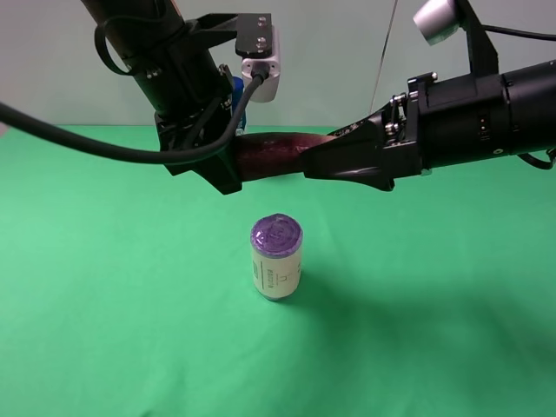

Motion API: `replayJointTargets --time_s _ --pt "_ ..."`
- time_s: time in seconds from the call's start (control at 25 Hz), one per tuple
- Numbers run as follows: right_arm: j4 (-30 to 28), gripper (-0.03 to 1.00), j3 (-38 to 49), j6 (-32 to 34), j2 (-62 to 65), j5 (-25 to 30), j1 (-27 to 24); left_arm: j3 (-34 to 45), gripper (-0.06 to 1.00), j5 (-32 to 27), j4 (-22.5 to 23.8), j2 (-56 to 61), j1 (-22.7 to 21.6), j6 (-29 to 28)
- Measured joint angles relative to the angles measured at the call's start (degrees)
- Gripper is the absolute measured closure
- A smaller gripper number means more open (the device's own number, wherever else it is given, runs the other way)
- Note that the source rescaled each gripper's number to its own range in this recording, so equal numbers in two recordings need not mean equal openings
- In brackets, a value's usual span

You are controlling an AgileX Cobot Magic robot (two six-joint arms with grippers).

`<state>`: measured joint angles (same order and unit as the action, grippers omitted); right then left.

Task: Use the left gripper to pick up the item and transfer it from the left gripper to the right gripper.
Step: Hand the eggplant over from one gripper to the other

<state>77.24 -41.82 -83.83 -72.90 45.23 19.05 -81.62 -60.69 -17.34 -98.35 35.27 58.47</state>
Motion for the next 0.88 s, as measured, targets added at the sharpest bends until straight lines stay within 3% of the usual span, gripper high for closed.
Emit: replayJointTargets --time_s 0.08,0.24,0.88 --pt "-0.06 0.58 0.0 0.21 0.0 -0.64 0.0 0.0 0.94 0.0 0.0 0.0 0.0 0.0" --pt "-0.33 0.95 0.0 0.27 -0.1 -1.97 0.0 0.0 0.94 -0.35 0.0 0.0 0.0 0.4" --pt "-1.86 0.95 -0.11 0.68 -0.1 -2.63 0.0 0.0 0.94 1.44 0.44 -0.04 0.0 1.05"
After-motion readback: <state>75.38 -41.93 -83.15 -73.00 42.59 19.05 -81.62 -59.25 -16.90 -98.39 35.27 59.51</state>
